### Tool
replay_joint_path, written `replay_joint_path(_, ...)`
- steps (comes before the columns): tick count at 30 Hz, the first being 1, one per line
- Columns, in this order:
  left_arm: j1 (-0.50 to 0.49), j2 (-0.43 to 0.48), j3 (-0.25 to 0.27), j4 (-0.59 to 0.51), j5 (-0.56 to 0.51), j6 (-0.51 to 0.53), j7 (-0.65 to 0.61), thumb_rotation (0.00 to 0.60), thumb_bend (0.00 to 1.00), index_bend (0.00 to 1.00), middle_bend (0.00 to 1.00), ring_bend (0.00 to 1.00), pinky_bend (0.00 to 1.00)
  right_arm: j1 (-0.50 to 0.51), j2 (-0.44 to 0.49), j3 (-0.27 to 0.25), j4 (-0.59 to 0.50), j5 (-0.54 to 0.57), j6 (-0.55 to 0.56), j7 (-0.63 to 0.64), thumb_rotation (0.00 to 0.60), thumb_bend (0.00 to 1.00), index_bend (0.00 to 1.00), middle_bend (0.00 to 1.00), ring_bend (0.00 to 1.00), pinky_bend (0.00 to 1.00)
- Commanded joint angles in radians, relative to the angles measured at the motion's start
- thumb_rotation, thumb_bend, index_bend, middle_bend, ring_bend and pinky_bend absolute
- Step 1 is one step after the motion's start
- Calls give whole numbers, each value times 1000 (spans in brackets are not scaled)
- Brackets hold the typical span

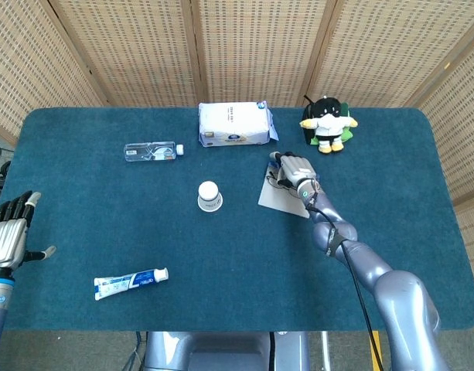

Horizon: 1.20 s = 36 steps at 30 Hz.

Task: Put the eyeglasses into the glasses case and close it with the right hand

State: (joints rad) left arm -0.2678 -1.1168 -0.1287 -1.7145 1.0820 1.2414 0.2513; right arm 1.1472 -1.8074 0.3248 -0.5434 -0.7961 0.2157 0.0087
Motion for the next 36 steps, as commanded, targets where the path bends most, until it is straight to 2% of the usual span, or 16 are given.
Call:
replay_joint_path(1,-2,-2,0,1,-3,-2,3,600,0,0,0,0,0,9,27,-24,-8,8,-60,8,600,1000,232,286,187,213)
replay_joint_path(4,-4,-3,1,-1,-3,-3,6,600,0,0,0,0,0,3,79,-43,-71,-4,-91,17,600,1000,232,302,207,245)
replay_joint_path(9,-2,-3,6,-6,6,2,7,600,0,0,0,0,0,-28,187,-75,-237,-28,-78,33,600,1000,232,302,207,282)
replay_joint_path(21,9,1,28,-28,55,23,5,600,0,0,0,0,0,-91,458,-248,-653,-18,68,5,600,1000,232,298,207,283)
replay_joint_path(26,11,2,36,-34,70,24,5,600,0,0,0,0,0,-106,544,-286,-791,-13,94,8,600,1000,232,246,191,285)
replay_joint_path(29,12,1,39,-38,79,28,7,600,0,0,0,0,0,-122,561,-294,-825,-41,138,-1,600,1000,232,183,120,285)
replay_joint_path(30,12,2,39,-39,81,29,8,600,0,0,0,0,0,-131,563,-297,-838,-56,168,-9,600,1000,231,132,71,282)
replay_joint_path(32,13,2,40,-40,81,30,9,600,0,0,0,0,0,-151,566,-295,-861,-80,219,-15,600,915,212,41,10,258)
replay_joint_path(33,13,2,40,-41,82,31,9,600,0,0,0,0,0,-165,567,-291,-874,-97,253,-16,600,766,191,9,0,231)
replay_joint_path(34,14,2,40,-41,82,33,9,600,0,0,0,0,0,-181,567,-286,-888,-122,293,-17,600,565,167,0,0,204)
replay_joint_path(36,15,2,40,-42,84,36,7,600,0,0,0,0,0,-232,562,-282,-907,-212,414,-29,600,279,143,0,0,176)
